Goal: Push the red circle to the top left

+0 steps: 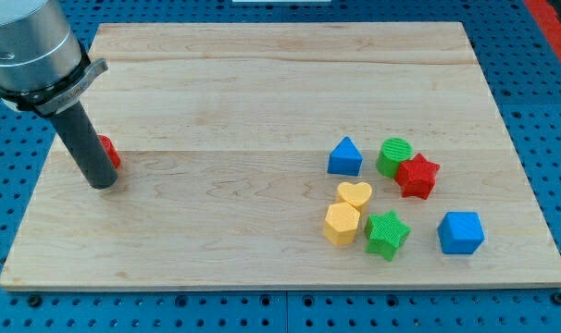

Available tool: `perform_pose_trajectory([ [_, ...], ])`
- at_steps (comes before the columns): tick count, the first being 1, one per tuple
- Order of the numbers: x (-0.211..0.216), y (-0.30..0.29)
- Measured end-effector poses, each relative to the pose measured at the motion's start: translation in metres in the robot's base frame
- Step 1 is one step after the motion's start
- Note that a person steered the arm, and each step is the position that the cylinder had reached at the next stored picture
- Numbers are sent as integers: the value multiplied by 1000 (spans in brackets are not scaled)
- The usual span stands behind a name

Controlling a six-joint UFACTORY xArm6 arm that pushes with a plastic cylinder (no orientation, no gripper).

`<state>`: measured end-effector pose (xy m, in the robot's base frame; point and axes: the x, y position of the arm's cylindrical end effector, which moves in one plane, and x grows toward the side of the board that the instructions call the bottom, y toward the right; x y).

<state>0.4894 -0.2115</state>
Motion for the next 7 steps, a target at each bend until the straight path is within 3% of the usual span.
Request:
perform_pose_trajectory([
  [2,10,-47],
  [4,-41,-10],
  [7,-130,-9],
])
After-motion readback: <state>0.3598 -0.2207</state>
